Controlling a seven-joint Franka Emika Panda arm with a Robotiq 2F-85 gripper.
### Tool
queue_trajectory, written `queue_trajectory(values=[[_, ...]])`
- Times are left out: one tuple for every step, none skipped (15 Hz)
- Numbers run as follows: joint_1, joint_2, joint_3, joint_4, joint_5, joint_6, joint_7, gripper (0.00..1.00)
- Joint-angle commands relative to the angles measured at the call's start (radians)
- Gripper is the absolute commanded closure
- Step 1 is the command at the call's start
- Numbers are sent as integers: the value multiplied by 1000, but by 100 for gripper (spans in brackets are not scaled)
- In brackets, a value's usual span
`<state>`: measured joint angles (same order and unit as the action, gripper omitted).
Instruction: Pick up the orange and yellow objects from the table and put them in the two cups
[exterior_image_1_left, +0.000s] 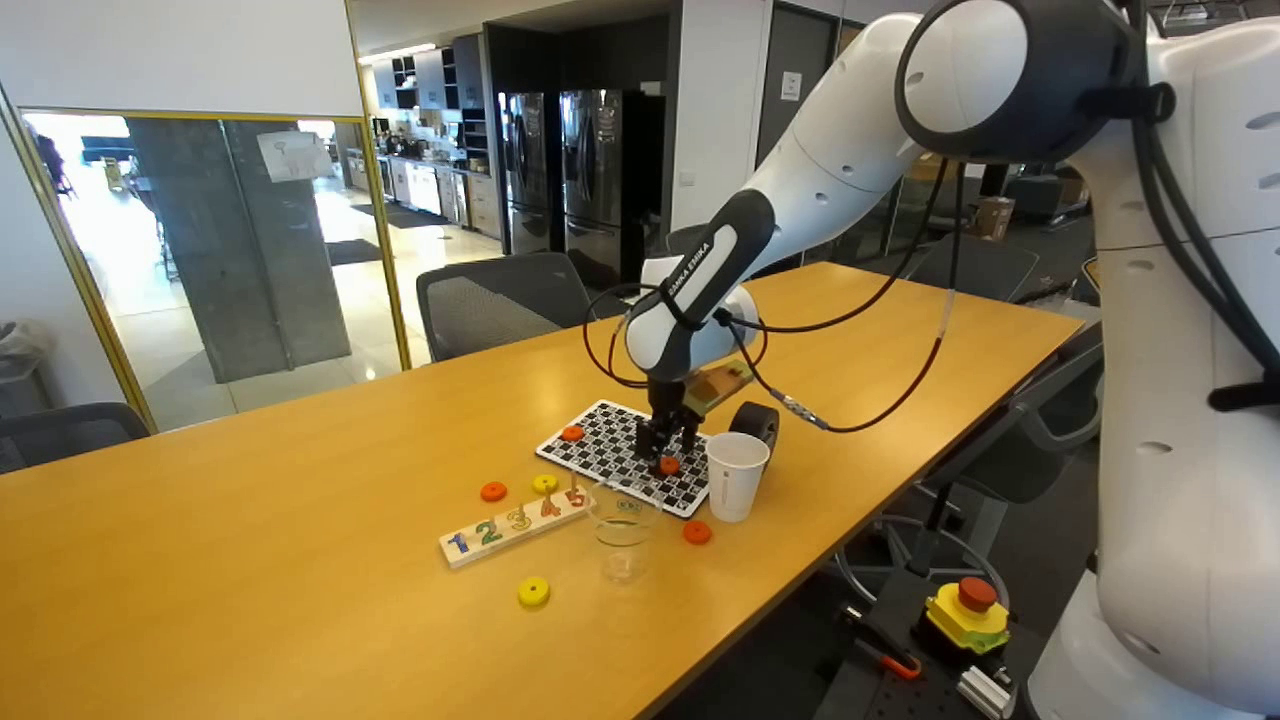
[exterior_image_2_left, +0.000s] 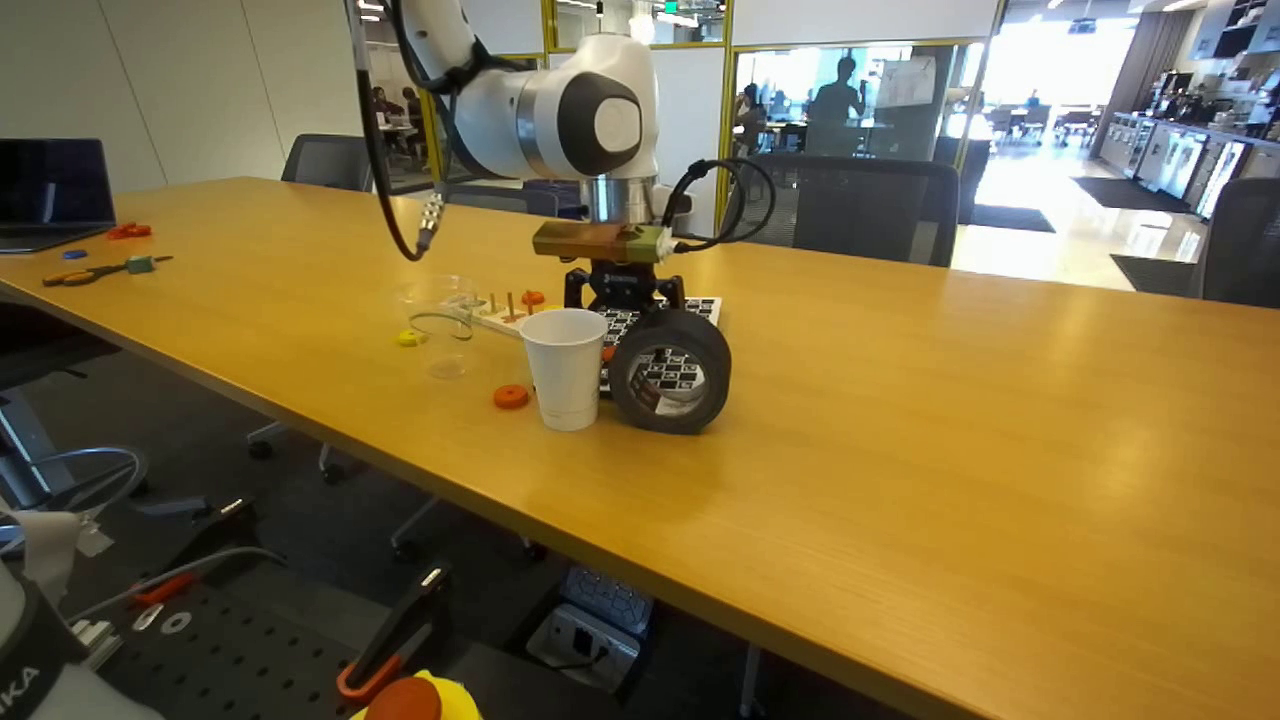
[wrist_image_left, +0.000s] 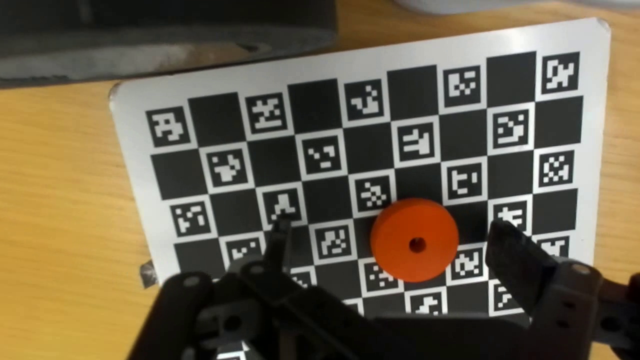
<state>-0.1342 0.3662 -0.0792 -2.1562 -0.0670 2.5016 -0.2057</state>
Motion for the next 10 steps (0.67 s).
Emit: queue_trajectory(values=[[-1,-4,5,-11,2,26,4,0],[-3,-4,7,-12,7,30,0,0],[-3,-5,8,-13,9,33,0,0],[-2,-8,9,-15,8,37,1,0],[-1,-10,8,-17,5,42,2,0],[2,-11,7,-19,2,45,6,0],[3,-12,7,-20,1,49,7,0],[4,-12,8,-21,0,51,8,0],[5,-12,8,-23,-1,52,9,0],[6,-13,7,-27,-2,54,12,0]])
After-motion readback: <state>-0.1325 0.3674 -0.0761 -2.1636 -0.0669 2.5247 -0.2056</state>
